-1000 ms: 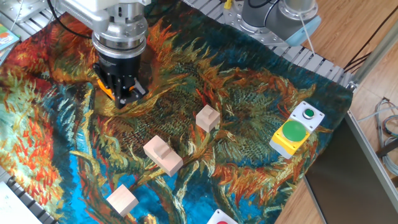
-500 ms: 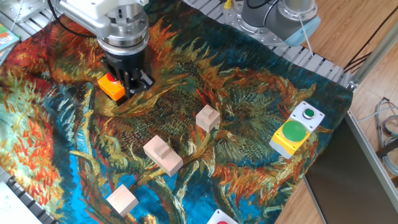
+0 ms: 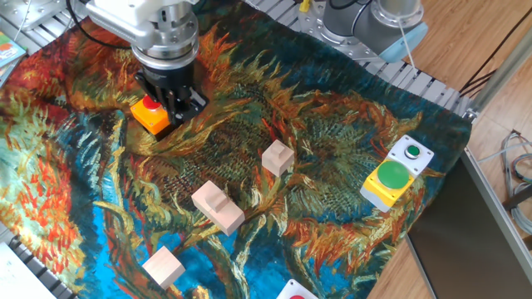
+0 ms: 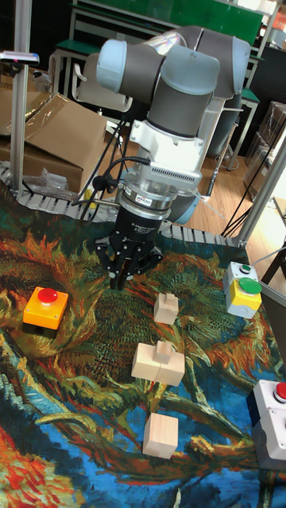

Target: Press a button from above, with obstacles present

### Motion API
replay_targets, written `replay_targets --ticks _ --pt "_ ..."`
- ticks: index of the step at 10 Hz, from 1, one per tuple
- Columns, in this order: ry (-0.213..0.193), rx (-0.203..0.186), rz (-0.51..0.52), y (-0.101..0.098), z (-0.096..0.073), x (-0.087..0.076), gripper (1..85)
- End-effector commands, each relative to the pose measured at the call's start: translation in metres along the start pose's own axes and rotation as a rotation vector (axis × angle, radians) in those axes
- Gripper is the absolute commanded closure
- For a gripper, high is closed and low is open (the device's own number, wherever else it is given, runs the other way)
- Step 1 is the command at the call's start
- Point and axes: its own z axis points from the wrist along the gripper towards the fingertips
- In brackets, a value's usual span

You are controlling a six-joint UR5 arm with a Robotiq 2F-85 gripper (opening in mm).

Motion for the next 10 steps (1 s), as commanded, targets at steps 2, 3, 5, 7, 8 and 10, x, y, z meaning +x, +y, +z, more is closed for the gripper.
replay_targets --ticks 2,3,5,7,8,10 --pt "-0.018 -0.017 -0.042 0.002 -0.001 -0.002 64.7" --pt "-0.027 -0.006 -0.037 -0.011 -0.002 0.003 66.0" --pt "-0.020 -0.019 -0.051 -0.020 0.006 0.026 66.3" --pt "-0.053 -0.008 -0.059 -0.022 0.016 0.026 61.7" --pt "-0.099 -0.006 -0.059 -0.022 0.015 0.014 60.0" --pt "-0.169 -0.077 -0.001 -0.004 0.011 -0.004 58.3"
